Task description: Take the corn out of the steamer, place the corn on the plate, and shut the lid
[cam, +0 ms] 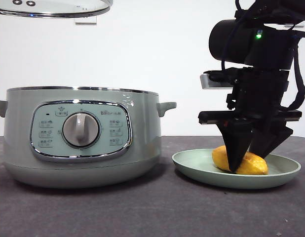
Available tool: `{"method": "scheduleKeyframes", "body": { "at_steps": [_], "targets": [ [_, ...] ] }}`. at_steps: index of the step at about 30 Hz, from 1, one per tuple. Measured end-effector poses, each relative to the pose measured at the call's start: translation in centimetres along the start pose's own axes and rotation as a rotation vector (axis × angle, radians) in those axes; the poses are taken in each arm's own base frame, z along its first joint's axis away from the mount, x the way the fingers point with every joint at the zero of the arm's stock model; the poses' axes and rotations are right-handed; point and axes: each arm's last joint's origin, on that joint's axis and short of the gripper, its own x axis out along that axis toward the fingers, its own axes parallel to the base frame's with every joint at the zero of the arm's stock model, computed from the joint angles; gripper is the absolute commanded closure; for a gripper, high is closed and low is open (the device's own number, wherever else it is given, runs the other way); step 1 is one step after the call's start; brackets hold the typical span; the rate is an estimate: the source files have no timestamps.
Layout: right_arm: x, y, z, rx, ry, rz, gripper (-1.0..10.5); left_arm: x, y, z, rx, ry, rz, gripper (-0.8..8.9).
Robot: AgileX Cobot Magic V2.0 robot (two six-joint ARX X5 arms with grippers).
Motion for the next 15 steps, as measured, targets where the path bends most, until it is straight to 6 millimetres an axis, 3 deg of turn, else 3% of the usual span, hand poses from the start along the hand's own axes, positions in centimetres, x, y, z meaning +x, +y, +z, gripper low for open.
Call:
{"method": "scheduleKeyframes", "body": {
  "at_steps": [2, 4, 10, 15],
  "targets": [
    [0.0, -0.1, 0.0, 0.002, -0.002, -0.001, 5.9, 0.0, 0.0, 0.0, 0.0, 0.0, 0.0, 8.22],
    [0.0, -0.1, 0.0, 0.004, -0.003, -0.003, 5.2, 0.0, 0.0, 0.0, 0.0, 0.001, 0.0, 8.22],
    [-0.5, -0.3, -0.1, 0.006, 0.001, -0.005, 5.0, 0.8, -0.1, -0.1, -0.001, 0.023, 0.0, 8.22],
    [-3.5, -0.6, -0.1, 0.015, -0.073, 0.004, 5.1, 2.6, -0.3, -0.3, -0.014, 0.078, -0.023, 8.22]
  ]
}}
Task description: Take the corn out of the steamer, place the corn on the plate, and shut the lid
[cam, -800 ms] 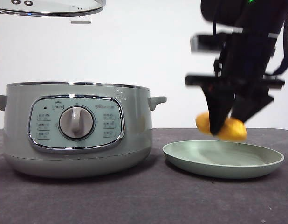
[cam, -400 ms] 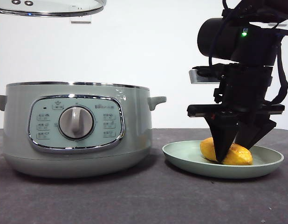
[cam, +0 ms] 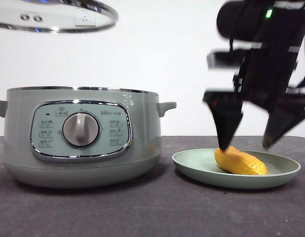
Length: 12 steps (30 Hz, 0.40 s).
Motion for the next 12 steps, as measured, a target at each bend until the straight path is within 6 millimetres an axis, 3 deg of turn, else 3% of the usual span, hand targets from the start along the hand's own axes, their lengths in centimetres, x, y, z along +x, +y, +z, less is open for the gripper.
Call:
{"method": "scheduleKeyframes", "body": {
  "at_steps": [6, 12],
  "targets": [
    [-5.1, -0.7, -0.2, 0.022, -0.149, 0.016, 5.1, 3.2, -0.4, 0.1, -0.02, 0.039, -0.047, 8.22],
    [-9.0, -1.3, -1.1, 0.036, -0.258, 0.028, 5.1, 6.8, -1.4, -0.4, -0.02, 0.1, -0.069, 8.22]
  ]
}}
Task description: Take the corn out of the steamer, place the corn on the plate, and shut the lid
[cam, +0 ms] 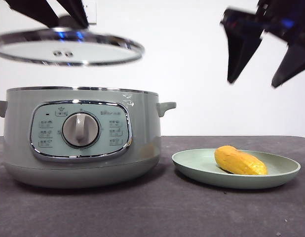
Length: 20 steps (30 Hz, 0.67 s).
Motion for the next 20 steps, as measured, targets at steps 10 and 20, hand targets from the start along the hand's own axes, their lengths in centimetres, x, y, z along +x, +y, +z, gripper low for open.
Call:
{"method": "scheduleKeyframes", "body": {
  "at_steps": [10, 20],
  "targets": [
    [-1.8, -1.8, -0.5, 0.052, 0.003, -0.047, 5.1, 5.3, -1.0, -1.6, 0.013, 0.161, -0.01, 8.22],
    [-1.8, -1.8, -0.5, 0.052, 0.003, -0.047, 5.1, 5.2, -1.1, -1.6, 0.016, 0.179, -0.01, 3.1]
  ]
}}
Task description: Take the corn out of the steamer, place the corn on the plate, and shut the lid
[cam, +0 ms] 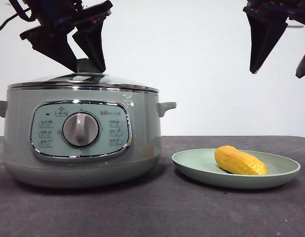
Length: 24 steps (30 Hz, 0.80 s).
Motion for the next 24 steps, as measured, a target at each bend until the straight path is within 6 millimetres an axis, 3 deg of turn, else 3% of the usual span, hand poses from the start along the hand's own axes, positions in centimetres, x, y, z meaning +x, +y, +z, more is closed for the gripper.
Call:
{"method": "scheduleKeyframes", "body": {
  "at_steps": [4, 7, 9, 12, 15, 19, 24],
  "targets": [
    [0.0, 0.0, 0.0, -0.004, -0.003, 0.0, 5.1, -0.7, 0.1, 0.5, -0.004, -0.032, 0.028, 3.13],
    [-0.7, 0.0, 0.1, -0.012, -0.039, 0.008, 5.1, -4.9, 0.3, 1.1, -0.01, -0.131, 0.022, 3.2],
    [-1.9, -0.2, 0.2, -0.008, -0.1, 0.016, 5.4, -9.0, 0.4, 0.9, -0.013, -0.219, 0.026, 4.53],
    [-4.1, -0.4, 0.0, 0.001, -0.192, 0.027, 7.7, -14.1, 0.9, -0.5, -0.02, -0.311, 0.108, 8.44],
    [-6.3, -0.6, -0.5, 0.009, -0.287, 0.04, 9.5, -17.3, 1.2, -2.5, -0.032, -0.391, 0.137, 8.22],
    [-7.1, -0.4, -1.8, 0.004, -0.408, 0.078, 9.6, -16.6, 1.6, -5.8, -0.037, -0.403, 0.156, 8.21],
    [-6.0, 0.0, -5.2, -0.008, -0.54, 0.139, 9.6, -13.9, 2.0, -10.5, -0.04, -0.427, 0.156, 8.21]
  ]
}}
